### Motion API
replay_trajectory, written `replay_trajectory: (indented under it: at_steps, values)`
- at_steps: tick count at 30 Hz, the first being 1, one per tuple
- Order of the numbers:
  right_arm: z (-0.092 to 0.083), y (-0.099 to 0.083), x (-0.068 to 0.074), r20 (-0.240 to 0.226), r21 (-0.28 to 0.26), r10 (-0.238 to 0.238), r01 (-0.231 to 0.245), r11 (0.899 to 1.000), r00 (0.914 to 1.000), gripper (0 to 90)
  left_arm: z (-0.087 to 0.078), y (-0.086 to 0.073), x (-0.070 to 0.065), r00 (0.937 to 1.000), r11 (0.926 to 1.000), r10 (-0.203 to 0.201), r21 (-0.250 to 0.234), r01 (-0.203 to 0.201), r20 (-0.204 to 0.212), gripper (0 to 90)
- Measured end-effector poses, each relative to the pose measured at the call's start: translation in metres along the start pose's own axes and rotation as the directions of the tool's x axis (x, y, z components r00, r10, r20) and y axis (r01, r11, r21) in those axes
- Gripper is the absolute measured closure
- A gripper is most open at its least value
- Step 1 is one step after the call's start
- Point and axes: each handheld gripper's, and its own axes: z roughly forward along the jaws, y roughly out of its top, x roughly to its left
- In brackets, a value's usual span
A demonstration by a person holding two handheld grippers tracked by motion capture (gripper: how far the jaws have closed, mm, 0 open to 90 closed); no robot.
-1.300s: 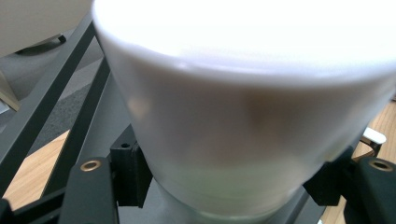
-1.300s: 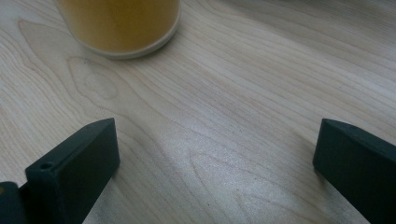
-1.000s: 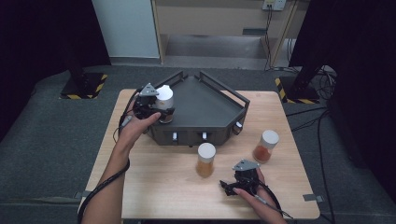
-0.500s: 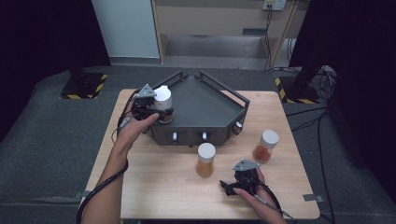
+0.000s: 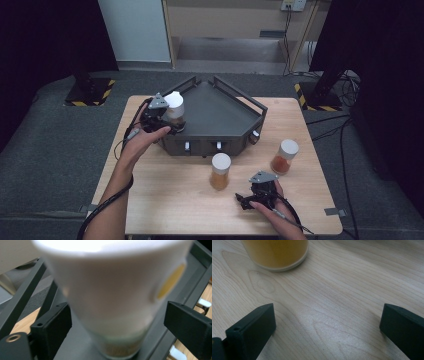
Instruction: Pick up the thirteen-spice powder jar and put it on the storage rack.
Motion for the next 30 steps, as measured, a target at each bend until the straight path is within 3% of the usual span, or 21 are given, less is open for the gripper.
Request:
replay_trajectory:
  at_steps: [5, 19, 30]
  values:
    - [0.000, 0.000, 0.000, 0.000, 0.000, 0.000, 0.000, 1.000, 1.0000, 0.5, -0.012, -0.008, -0.002, 0.9995, 0.9996, -0.025, -0.011, 0.024, -0.021, 5.4]
    - [0.000, 0.000, 0.000, 0.001, 0.000, 0.000, 0.000, 1.000, 1.0000, 0.5, -0.042, -0.021, -0.016, 0.9992, 0.9995, -0.009, -0.029, 0.008, -0.040, 4.0]
    - [0.000, 0.000, 0.000, 0.001, 0.000, 0.000, 0.000, 1.000, 1.0000, 0.5, -0.049, -0.038, -0.025, 0.9985, 0.9995, -0.031, -0.001, 0.031, -0.046, 3.6]
